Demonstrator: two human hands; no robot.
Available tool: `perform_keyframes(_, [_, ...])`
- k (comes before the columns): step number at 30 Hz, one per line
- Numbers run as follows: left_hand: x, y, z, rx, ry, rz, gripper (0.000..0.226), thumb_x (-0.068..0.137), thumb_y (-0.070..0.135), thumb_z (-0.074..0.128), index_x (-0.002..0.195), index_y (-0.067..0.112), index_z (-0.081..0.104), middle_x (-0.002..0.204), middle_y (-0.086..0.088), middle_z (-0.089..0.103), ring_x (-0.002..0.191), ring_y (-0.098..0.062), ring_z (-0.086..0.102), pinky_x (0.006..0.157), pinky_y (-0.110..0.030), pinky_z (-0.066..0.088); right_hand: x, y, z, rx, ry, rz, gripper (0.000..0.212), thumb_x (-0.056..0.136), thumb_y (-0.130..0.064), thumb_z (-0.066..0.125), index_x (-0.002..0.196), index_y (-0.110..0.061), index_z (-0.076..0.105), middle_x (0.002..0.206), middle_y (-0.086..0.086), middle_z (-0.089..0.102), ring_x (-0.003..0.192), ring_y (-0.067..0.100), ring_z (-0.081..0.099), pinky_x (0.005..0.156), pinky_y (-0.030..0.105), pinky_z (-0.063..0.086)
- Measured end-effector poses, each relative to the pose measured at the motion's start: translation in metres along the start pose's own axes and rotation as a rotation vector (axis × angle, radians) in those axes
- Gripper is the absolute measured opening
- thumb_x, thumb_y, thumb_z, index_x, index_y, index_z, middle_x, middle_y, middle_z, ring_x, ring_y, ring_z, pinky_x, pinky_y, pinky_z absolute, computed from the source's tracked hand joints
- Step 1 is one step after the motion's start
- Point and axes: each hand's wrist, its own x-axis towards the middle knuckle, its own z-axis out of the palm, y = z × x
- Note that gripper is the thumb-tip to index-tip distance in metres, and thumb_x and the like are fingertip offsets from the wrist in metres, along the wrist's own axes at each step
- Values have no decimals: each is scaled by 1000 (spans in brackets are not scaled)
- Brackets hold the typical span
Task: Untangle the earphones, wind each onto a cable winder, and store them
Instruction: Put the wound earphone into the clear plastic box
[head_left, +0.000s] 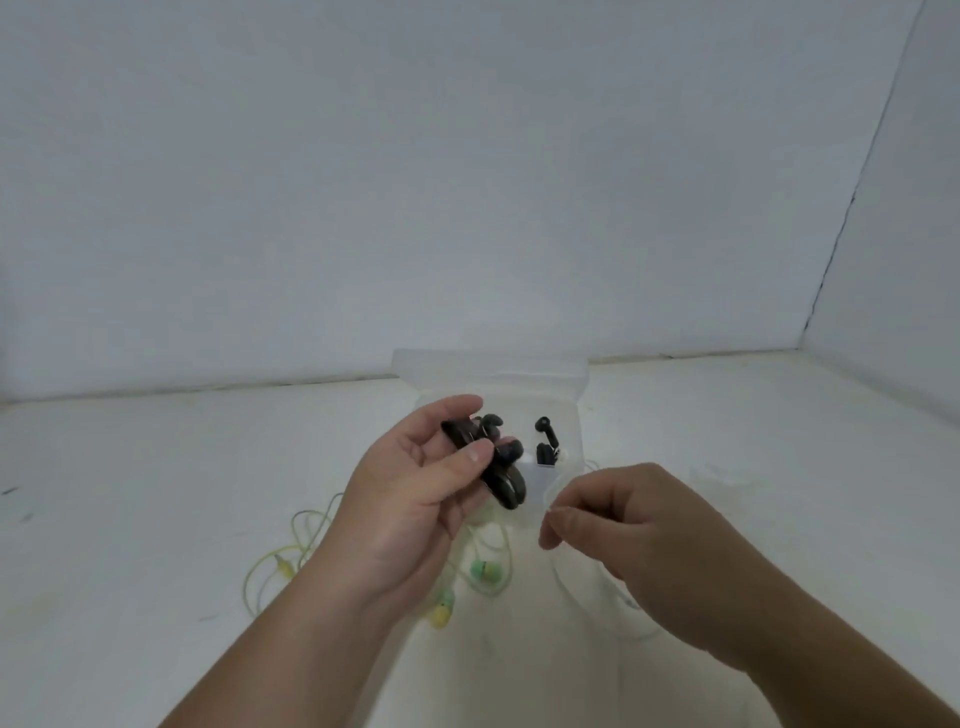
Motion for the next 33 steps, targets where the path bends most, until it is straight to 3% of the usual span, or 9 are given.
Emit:
perform_keyframes(4, [0, -2, -4, 155, -27, 88, 30, 59, -1, 83, 82, 18, 76, 87, -17, 73, 88, -29, 72, 80, -30, 58, -3, -4, -2, -28, -73, -15, 26, 92, -20, 60, 70, -19, 73, 54, -2, 40, 52, 14, 35, 49, 20, 29])
perform_keyframes(6, [0, -2, -4, 221, -51, 126, 31, 54, 10, 85, 81, 21, 76, 88, -16, 74, 89, -30, 70, 81, -29, 55, -3, -5, -3, -39, -81, -40, 24, 89, -28, 60, 69, -22, 73, 53, -5, 41, 53, 13, 37, 51, 21, 30])
perform_keyframes(8, [1, -3, -5, 239, -51, 146, 28, 59, 4, 81, 81, 20, 76, 90, -15, 74, 84, -24, 69, 75, -23, 54, -5, -6, -5, -57, -99, -54, 22, 84, -31, 58, 69, -23, 72, 51, -9, 41, 51, 9, 37, 52, 19, 31])
perform_keyframes(11, [-1, -4, -4, 346, -77, 162, 28, 68, 2, 69, 84, 23, 77, 95, -9, 75, 85, -14, 67, 78, -22, 52, -8, -10, -6, -65, -150, -65, 26, 93, -21, 61, 69, -20, 73, 48, -11, 39, 45, 4, 33, 48, 15, 28])
perform_keyframes(17, [-8, -8, 3, 493, -198, 103, 28, 75, 7, 61, 89, 23, 79, 87, 1, 73, 85, -11, 64, 83, -24, 50, -7, -9, -12, -61, 145, -80, 26, 91, -19, 62, 67, -14, 70, 43, -9, 36, 40, 6, 29, 41, 15, 24])
perform_keyframes(22, [-8, -8, 4, 468, -231, 116, 25, 74, 5, 57, 80, 22, 75, 87, 0, 70, 82, -17, 61, 80, -25, 49, -4, -4, -14, -65, 246, -73, 24, 91, -24, 62, 69, -13, 67, 73, 11, 65, 64, 26, 59, 61, 35, 51])
perform_keyframes(25, [-9, -7, 6, 444, -214, 111, 26, 72, 3, 57, 75, 22, 75, 87, 3, 72, 79, -14, 65, 75, -21, 51, -3, -5, -12, 74, 201, -1, 25, 93, -22, 61, 71, -15, 71, 69, 6, 71, 68, 20, 71, 66, 37, 61])
perform_keyframes(30, [-14, -9, 6, 501, -202, 59, 35, 65, 4, 62, 93, 22, 75, 74, 0, 69, 75, -14, 62, 77, -24, 46, -4, -8, -10, 118, 200, 17, 28, 92, -11, 59, 66, -7, 70, 63, 7, 72, 61, 17, 72, 64, 29, 60])
perform_keyframes(33, [-16, -11, 12, 613, -172, 141, 32, 75, 5, 78, 103, 19, 74, 63, 19, 62, 63, -1, 57, 69, -15, 46, -5, -9, -9, 121, 210, 22, 28, 92, -10, 59, 66, -5, 70, 62, 8, 72, 59, 16, 71, 61, 24, 58])
